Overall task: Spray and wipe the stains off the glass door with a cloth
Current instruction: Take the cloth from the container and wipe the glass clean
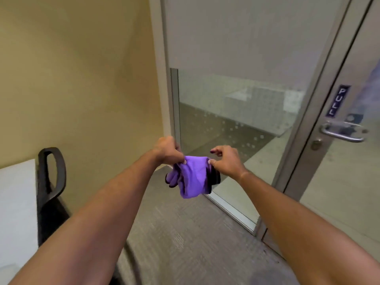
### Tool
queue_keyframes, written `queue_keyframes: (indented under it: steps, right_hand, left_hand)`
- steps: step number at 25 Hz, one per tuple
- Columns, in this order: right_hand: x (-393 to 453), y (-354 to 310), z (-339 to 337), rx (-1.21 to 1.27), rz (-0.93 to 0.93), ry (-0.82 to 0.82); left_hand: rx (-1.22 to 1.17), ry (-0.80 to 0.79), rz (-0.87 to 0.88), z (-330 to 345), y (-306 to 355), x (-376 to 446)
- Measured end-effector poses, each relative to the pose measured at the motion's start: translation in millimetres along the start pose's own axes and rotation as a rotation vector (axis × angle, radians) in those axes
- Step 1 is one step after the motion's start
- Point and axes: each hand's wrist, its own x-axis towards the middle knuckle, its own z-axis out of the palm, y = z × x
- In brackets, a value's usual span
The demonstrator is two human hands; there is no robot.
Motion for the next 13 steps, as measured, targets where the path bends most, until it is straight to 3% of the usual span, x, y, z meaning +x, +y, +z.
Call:
queue_keyframes:
  steps: [3,7,13]
  right_hand:
    - [-4,43,-53,0.061,0.076,0.061]
    - [-18,85,-113,0.201,0.12,-0.158]
    - [-25,124,-174,-0.132,0.174,-0.093]
  left_hand:
    - [-0.024,0.003,-0.001,40,60,29]
    - [-0.012,0.023,-0.009,87,139,58]
    - [-0.156,-0.094,0.017,149,224,104]
